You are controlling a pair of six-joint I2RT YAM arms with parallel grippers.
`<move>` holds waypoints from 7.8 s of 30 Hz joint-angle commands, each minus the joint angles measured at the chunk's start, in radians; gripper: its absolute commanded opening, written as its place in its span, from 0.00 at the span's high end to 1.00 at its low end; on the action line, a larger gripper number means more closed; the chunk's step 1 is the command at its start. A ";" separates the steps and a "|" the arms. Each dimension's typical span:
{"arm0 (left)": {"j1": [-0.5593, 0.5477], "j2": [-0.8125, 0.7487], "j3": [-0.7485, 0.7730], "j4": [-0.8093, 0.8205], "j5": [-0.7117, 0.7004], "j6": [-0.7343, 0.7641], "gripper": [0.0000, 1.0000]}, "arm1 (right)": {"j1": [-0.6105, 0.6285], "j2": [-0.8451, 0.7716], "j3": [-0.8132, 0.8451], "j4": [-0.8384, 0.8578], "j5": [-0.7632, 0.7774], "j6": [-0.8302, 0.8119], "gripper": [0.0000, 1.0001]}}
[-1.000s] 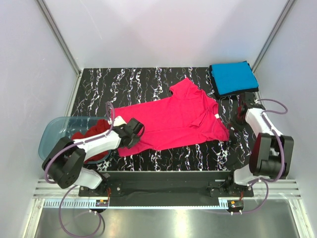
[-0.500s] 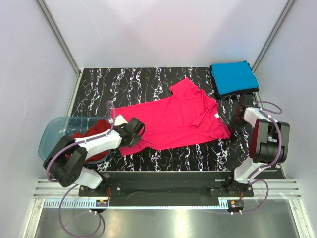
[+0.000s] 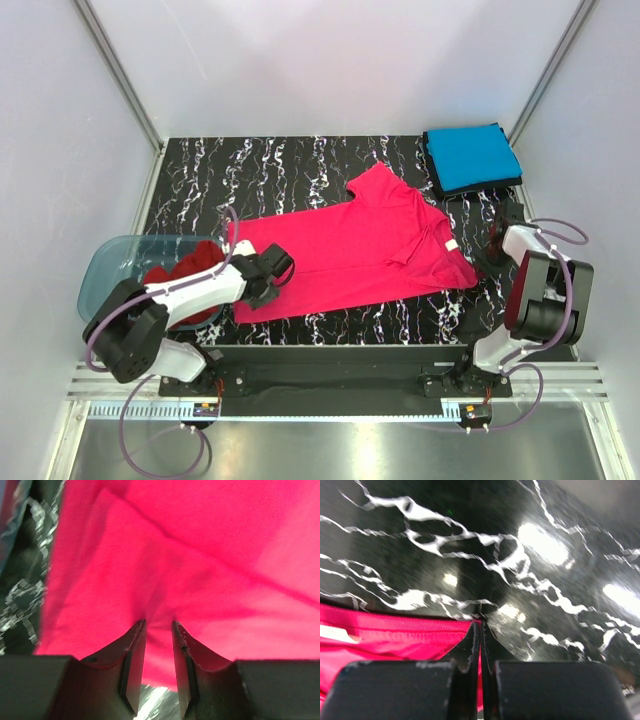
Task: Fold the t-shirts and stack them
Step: Fold the tshirt
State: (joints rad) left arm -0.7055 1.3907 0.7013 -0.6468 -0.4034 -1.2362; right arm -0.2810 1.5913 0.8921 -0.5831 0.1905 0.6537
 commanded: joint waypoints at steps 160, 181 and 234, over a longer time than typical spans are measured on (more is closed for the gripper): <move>-0.055 -0.256 0.176 0.144 0.218 0.751 0.33 | 0.470 1.154 1.676 0.045 -0.281 -0.407 0.42; -0.048 -0.249 0.267 0.115 0.333 0.801 0.33 | 0.448 1.161 1.696 0.025 -0.318 -0.465 1.00; 0.606 0.973 1.402 -0.209 0.377 1.239 0.49 | 0.339 0.446 0.897 0.560 -0.562 -0.327 1.00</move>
State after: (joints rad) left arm -0.0971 2.3550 2.0525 -0.8474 -0.0120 -0.0006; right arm 0.0628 2.1262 1.8160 -0.1097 -0.3603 0.2993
